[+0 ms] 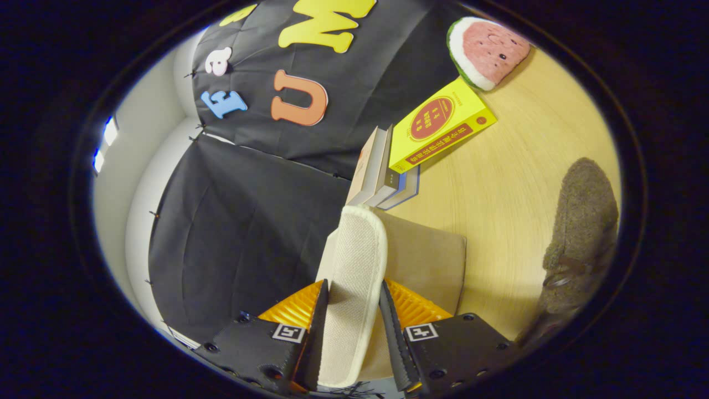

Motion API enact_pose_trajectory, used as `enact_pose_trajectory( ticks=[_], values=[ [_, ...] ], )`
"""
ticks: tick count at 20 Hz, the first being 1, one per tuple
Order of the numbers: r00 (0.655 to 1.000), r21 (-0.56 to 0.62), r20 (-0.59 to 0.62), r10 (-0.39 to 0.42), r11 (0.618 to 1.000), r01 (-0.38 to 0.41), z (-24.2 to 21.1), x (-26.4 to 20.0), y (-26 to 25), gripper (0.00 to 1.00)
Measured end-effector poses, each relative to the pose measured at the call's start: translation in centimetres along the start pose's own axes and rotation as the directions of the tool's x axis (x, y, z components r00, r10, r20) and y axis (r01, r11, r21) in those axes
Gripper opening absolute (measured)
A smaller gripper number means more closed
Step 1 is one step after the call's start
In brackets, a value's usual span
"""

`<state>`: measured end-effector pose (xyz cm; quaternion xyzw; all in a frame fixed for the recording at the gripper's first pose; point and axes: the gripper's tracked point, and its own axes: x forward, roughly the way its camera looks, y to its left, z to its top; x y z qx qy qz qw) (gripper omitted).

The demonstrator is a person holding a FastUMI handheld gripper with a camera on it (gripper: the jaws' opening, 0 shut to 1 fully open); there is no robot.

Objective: Open the storage box then place both shoes into the box .Put the left shoe in first, then the right shoe, with the right side of both shoes facing outward in a uniform manner.

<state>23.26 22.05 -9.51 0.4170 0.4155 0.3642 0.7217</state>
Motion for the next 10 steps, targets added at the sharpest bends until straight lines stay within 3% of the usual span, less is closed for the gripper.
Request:
enact_pose_trajectory(
  ticks=[4, 6, 7, 10],
  values=[
    [0.999, 0.003, 0.003, -0.035, 0.999, 0.035, 0.7, -0.7, 0.2, 0.22],
    [0.997, 0.011, 0.048, 0.061, 0.998, -0.061, 1.9, -1.6, 3.1, 0.11],
    [0.997, -0.017, 0.044, 0.063, 0.998, -0.062, 1.8, -1.6, 3.7, 0.0],
    [0.997, -0.062, 0.046, 0.055, 0.997, -0.052, 2.0, -1.9, 5.4, 0.01]
  ],
)
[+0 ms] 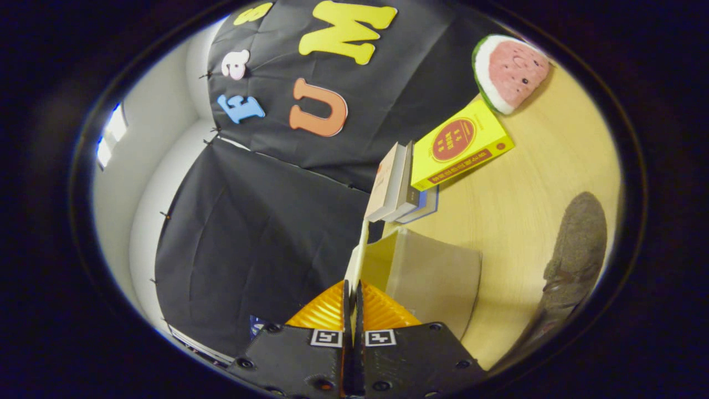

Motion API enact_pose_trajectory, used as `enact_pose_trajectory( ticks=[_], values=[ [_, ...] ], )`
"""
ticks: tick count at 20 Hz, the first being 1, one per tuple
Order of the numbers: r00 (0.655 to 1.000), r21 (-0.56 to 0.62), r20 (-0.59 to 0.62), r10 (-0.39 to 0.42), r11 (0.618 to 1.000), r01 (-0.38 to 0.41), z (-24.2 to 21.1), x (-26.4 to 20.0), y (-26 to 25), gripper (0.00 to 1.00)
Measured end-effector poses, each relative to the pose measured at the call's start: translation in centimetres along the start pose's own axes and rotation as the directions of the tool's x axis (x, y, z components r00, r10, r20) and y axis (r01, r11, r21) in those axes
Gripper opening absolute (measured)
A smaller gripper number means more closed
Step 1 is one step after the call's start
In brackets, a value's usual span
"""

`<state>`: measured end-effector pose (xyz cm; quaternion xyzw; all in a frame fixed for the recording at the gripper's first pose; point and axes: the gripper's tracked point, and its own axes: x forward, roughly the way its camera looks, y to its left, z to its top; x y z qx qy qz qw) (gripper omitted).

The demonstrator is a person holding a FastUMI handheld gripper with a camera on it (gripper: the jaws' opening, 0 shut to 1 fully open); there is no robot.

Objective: Open the storage box then place both shoes into the box .Put the left shoe in first, then the right shoe, with the right side of both shoes facing outward in a uniform manner.

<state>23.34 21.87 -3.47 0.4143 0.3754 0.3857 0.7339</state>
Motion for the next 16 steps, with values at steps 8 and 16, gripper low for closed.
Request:
enact_pose_trajectory(
  ticks=[8, 16],
  values=[
    [1.0, -0.026, -0.009, -0.024, 0.999, 0.024, -0.3, 0.3, 0.5, 0.0],
    [0.998, -0.101, -0.003, 0.058, 0.993, -0.058, 0.5, 3.0, 10.2, 0.0]
  ],
)
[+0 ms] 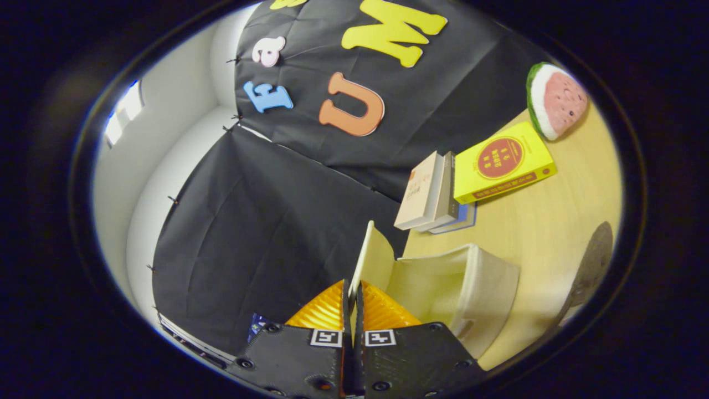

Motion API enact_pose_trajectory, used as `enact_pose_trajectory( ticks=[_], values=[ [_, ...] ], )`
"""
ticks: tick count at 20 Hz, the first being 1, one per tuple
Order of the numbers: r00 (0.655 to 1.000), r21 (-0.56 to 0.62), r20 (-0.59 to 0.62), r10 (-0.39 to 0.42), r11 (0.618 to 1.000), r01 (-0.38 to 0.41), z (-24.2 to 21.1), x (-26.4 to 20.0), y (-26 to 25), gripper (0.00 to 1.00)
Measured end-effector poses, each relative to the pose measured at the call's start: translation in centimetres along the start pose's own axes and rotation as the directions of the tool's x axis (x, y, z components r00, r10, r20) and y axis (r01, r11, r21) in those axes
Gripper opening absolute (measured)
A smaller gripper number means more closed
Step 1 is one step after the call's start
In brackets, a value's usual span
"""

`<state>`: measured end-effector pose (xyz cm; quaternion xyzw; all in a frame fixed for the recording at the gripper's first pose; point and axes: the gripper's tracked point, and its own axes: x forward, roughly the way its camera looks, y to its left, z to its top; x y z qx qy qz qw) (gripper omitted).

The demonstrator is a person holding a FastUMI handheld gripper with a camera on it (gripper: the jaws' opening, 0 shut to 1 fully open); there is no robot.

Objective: Open the storage box then place both shoes into the box .Put the left shoe in first, then the right shoe, with the right side of both shoes facing outward in a uniform manner.

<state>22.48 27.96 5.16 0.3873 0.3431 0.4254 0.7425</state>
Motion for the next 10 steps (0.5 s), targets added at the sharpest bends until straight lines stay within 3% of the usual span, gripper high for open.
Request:
enact_pose_trajectory(
  ticks=[10],
  values=[
    [0.998, -0.003, 0.005, 0.067, 0.998, -0.067, -2.6, 10.1, 8.6, 0.03]
  ],
)
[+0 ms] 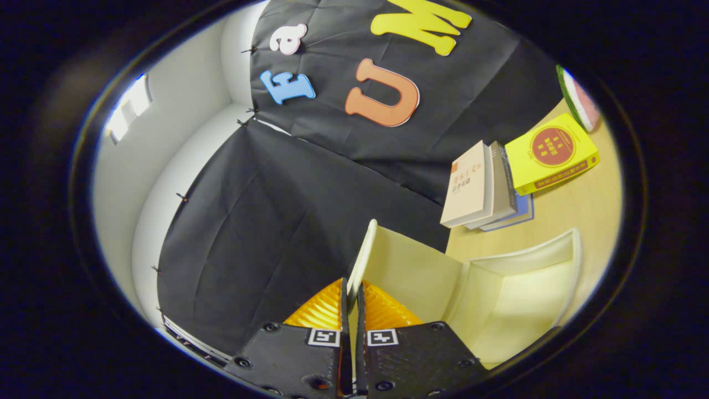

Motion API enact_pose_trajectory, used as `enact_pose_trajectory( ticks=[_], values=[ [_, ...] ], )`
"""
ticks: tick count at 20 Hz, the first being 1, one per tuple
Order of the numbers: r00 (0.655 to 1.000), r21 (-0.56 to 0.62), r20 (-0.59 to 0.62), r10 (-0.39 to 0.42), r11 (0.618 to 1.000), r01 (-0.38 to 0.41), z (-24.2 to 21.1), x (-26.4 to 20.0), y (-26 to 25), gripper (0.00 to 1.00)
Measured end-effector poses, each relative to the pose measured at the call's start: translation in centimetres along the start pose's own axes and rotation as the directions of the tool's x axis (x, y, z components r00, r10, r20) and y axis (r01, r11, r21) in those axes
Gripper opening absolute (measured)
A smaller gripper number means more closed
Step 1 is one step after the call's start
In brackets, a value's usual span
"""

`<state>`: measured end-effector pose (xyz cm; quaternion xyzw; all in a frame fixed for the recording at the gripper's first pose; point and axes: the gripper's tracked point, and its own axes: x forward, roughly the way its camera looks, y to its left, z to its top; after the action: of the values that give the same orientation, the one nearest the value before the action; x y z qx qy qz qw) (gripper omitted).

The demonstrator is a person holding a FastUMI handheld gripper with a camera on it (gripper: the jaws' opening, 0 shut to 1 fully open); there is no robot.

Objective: Open the storage box then place both shoes into the box .Put the left shoe in first, then the right shoe, with the right side of both shoes facing outward in a uniform manner.

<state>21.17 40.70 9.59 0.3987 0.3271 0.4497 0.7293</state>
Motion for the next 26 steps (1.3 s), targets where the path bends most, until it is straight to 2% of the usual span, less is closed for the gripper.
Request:
enact_pose_trajectory(
  ticks=[3, 4, 6, 7, 8, 13, 14, 17, 21, 26],
  values=[
    [1.0, -0.025, -0.009, -0.025, 0.999, 0.024, -1.7, 3.0, 0.6, 0.04],
    [0.999, -0.031, -0.017, -0.031, 0.999, 0.03, -2.1, 4.2, 0.7, 0.12],
    [0.999, -0.04, -0.012, -0.053, 0.998, 0.053, -2.9, 5.6, 0.3, 0.13],
    [0.998, -0.045, -0.013, -0.059, 0.997, 0.058, -3.0, 6.2, 0.4, 0.19],
    [0.997, -0.057, -0.009, -0.08, 0.995, 0.079, -3.4, 6.5, 0.2, 0.19],
    [0.994, -0.103, -0.001, -0.106, 0.989, 0.105, -4.0, 6.5, 0.3, 0.71],
    [0.993, -0.115, 0.006, -0.118, 0.986, 0.118, -4.0, 6.1, 0.3, 0.71],
    [0.991, -0.147, 0.023, -0.135, 0.98, 0.137, -3.7, 4.3, 0.7, 0.94],
    [0.974, -0.218, 0.075, -0.215, 0.949, 0.226, -2.9, 0.6, -0.3, 0.94],
    [0.925, -0.312, 0.145, -0.351, 0.871, 0.379, -2.1, -5.9, -3.2, 0.95]
  ],
)
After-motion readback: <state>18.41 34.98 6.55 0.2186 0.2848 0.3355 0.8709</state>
